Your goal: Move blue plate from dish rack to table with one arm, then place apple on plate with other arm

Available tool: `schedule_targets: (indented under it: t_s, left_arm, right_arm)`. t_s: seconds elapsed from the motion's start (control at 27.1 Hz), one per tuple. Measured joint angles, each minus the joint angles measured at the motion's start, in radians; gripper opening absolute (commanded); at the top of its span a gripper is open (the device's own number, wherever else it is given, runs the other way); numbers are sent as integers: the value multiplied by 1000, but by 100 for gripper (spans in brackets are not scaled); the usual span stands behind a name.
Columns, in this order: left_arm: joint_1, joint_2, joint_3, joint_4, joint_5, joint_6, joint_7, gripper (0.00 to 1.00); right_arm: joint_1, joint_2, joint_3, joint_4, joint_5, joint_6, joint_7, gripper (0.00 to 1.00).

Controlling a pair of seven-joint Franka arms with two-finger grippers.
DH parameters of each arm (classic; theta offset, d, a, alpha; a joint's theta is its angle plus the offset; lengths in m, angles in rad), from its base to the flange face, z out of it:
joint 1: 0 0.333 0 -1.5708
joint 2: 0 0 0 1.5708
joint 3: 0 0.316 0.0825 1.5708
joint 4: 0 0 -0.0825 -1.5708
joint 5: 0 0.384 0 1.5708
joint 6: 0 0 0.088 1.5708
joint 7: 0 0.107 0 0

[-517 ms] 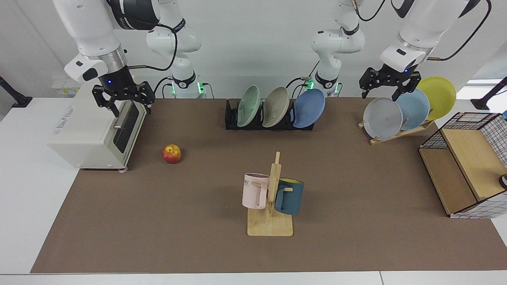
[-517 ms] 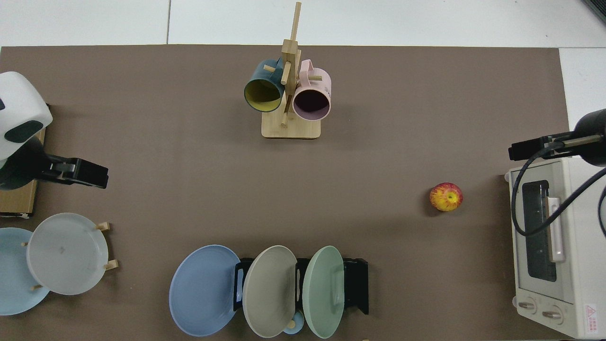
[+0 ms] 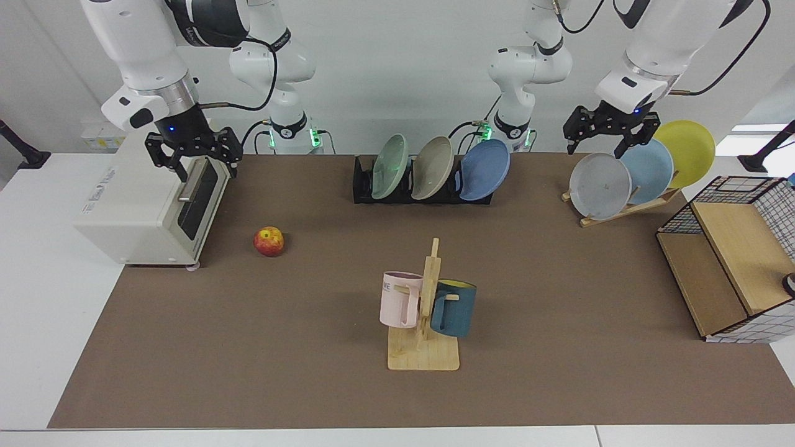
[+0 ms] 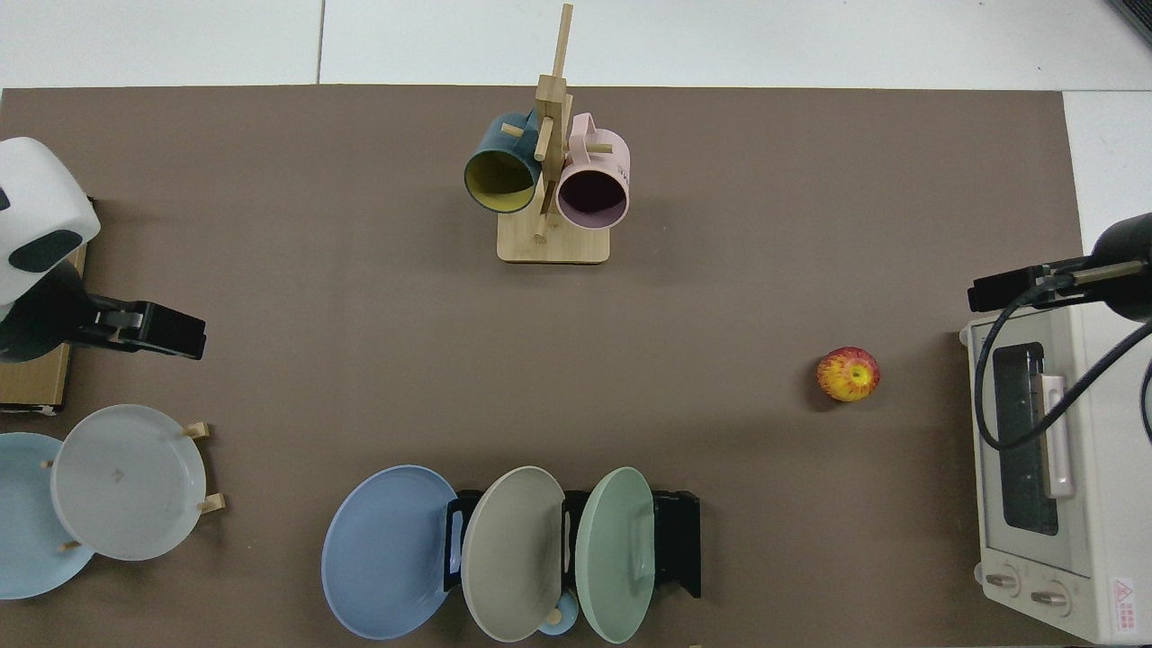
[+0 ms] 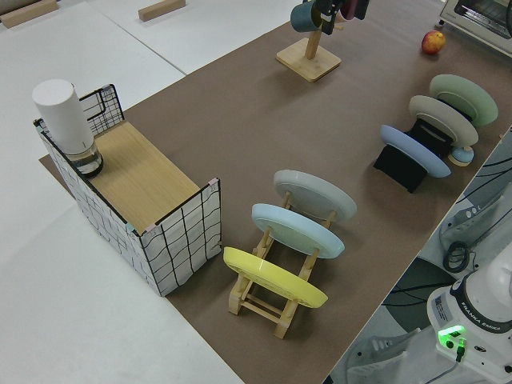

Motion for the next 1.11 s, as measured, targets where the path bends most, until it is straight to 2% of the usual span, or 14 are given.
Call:
schedule_targets:
  t_s: [0.66,0.96,1.11]
  left_arm:
    - [3,0,6,0,0,-7,-2,100]
    - [3,-7,2,-15,-1,-12,-2,100]
    - [2,-36,-3,-72,-5,-6,-2,100]
  right_arm:
    - [40,-6,4,-64,0,6,0,100]
    - [42,5,4,-174,0,90,0,100]
    - [42,8,4,-239,0,132,0,100]
